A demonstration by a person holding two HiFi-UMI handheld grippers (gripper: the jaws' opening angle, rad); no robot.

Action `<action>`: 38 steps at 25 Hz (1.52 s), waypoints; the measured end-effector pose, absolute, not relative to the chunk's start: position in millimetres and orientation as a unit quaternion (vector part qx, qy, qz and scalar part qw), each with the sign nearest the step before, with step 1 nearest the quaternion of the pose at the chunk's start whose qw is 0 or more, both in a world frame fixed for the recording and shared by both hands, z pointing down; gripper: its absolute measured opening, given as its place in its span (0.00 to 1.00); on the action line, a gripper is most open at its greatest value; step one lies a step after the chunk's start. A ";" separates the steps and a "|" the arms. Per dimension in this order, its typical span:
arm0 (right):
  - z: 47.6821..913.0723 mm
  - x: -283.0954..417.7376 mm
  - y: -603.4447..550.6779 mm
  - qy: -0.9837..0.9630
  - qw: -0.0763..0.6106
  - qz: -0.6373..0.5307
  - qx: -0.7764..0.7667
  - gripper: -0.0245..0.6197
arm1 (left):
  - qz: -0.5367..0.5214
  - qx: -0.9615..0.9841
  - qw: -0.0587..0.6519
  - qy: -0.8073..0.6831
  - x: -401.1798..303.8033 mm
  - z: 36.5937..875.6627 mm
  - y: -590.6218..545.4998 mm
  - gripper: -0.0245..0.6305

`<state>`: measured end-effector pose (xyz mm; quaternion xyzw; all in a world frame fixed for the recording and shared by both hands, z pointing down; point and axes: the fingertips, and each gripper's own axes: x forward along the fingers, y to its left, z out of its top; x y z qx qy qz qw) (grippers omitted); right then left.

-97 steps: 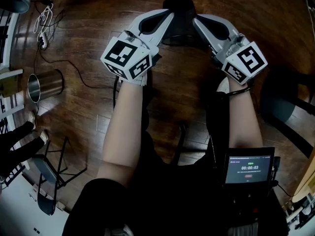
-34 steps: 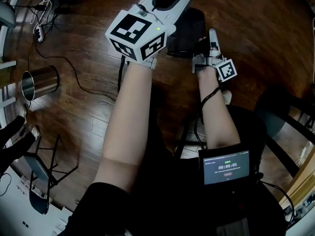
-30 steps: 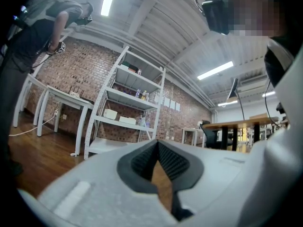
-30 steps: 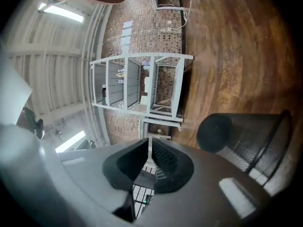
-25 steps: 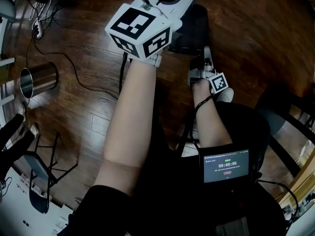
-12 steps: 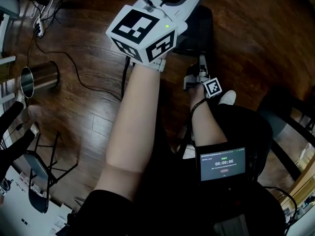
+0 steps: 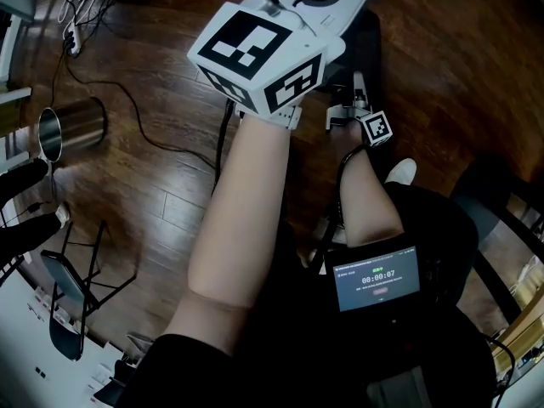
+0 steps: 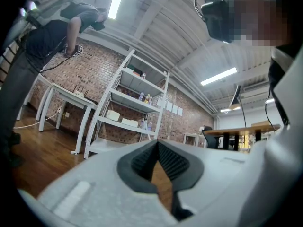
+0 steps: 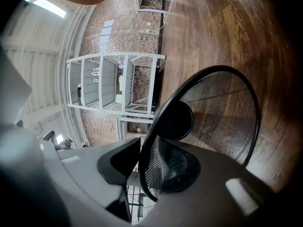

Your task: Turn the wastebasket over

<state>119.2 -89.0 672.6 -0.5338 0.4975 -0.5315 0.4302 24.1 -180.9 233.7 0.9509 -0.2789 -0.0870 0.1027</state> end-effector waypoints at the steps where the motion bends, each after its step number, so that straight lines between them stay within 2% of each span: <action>1: 671.0 119.9 -95.8 0.502 0.430 -0.529 -0.533 0.22 | -0.088 0.951 0.103 -0.279 24.1 232.7 -181.7 0.04; 3: 667.4 121.0 -107.4 0.504 0.433 -0.524 -0.532 0.20 | -0.088 0.951 0.102 -0.279 23.7 231.0 -182.9 0.04; 8: 674.9 123.2 -110.1 0.479 0.437 -0.529 -0.548 0.06 | -0.087 0.950 0.106 -0.282 18.5 235.1 -184.4 0.04; 13: 667.7 129.6 -118.3 0.488 0.430 -0.530 -0.545 0.05 | -0.087 0.951 0.104 -0.279 22.1 234.6 -185.1 0.04; 20: 637.3 145.3 -139.3 0.548 0.310 -0.547 -0.552 0.05 | -0.090 0.951 0.103 -0.278 22.9 232.8 -185.3 0.04; 23: 621.6 160.4 -160.4 0.622 0.214 -0.519 -0.547 0.05 | -0.090 0.952 0.102 -0.275 21.7 233.1 -184.6 0.04; 32: 588.6 162.9 -200.0 0.752 -0.211 -0.399 -0.479 0.05 | -0.100 0.949 0.107 -0.281 16.2 227.5 -183.7 0.04; 38: 625.4 147.1 -186.9 0.748 -0.484 -0.270 -0.365 0.05 | -0.103 0.946 0.108 -0.286 8.7 226.6 -183.5 0.04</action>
